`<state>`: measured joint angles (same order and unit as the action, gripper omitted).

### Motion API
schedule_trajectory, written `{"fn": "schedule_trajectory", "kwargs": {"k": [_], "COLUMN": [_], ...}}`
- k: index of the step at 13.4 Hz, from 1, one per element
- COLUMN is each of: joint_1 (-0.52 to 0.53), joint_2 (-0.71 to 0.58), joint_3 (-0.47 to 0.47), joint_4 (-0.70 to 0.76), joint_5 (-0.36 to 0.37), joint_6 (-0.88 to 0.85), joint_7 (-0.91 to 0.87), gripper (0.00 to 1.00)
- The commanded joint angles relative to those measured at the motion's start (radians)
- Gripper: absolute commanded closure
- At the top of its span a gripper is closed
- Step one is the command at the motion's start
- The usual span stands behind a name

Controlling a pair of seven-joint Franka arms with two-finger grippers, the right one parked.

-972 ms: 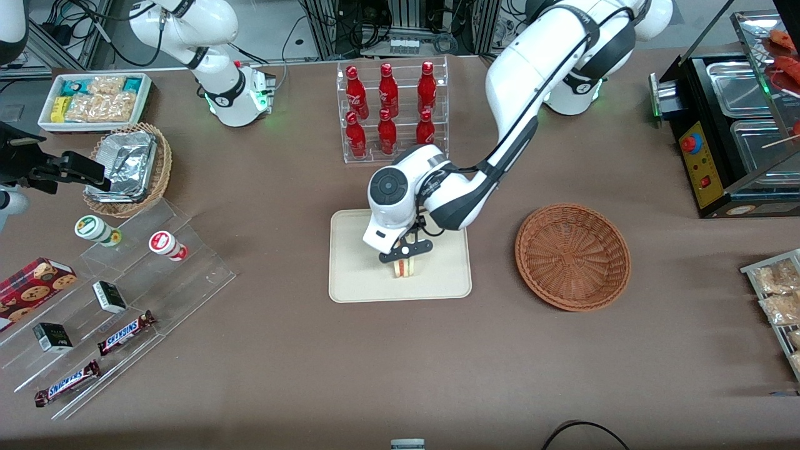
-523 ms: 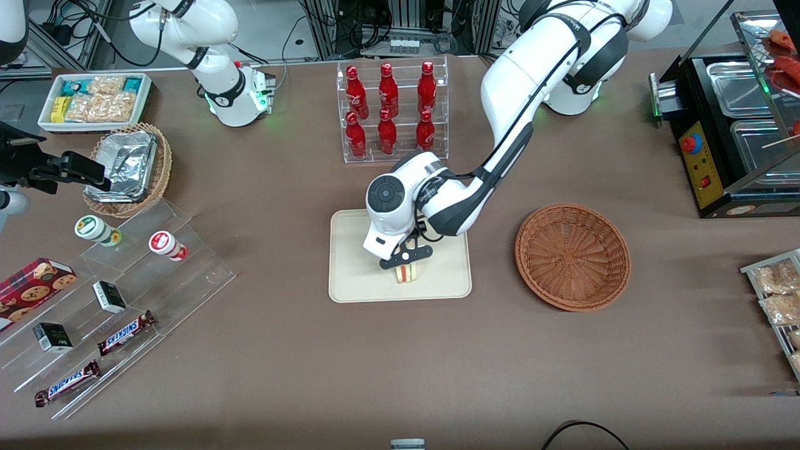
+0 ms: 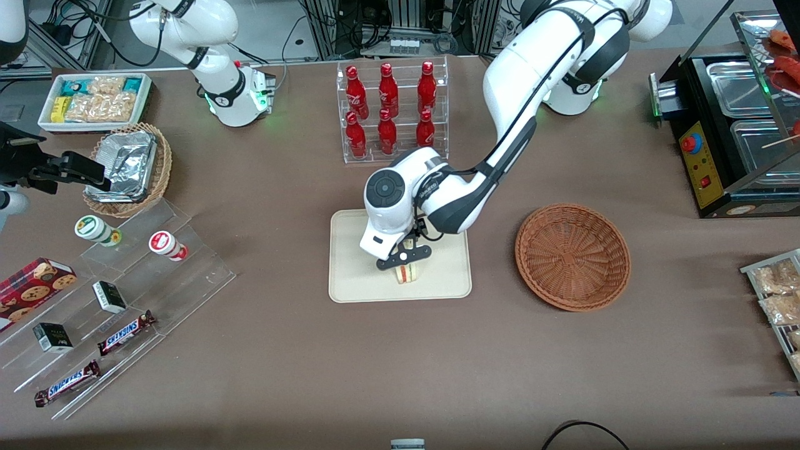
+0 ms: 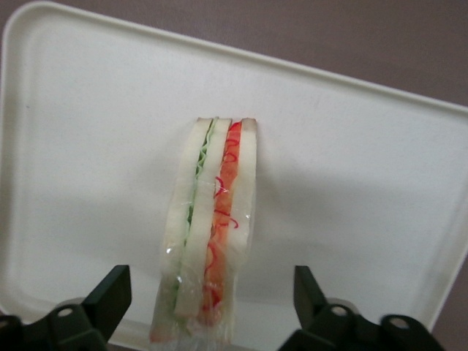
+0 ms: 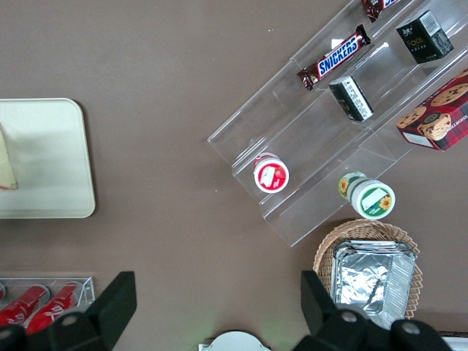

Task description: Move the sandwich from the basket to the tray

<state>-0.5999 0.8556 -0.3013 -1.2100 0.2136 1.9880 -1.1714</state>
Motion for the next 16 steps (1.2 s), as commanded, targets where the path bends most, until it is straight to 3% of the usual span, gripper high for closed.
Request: {"fn": "schedule_trajectory", "kwargs": {"k": [1, 6, 10, 16], "joint_1": [0.006, 0.078, 0.211, 0.419], "joint_2": [-0.073, -0.171, -0.352, -0.553], "joint_3": [0.004, 0.01, 0.007, 0.005], "joint_4": [-0.005, -0.034, -0.218, -0.417], "joint_5": [0.004, -0.008, -0.074, -0.083], "joint_6": [-0.072, -0.179, -0.204, -0.207], "joint_7": [0.008, 0.039, 0.273, 0.651], "gripper": [0.0, 0.0, 0.0, 0.0]}}
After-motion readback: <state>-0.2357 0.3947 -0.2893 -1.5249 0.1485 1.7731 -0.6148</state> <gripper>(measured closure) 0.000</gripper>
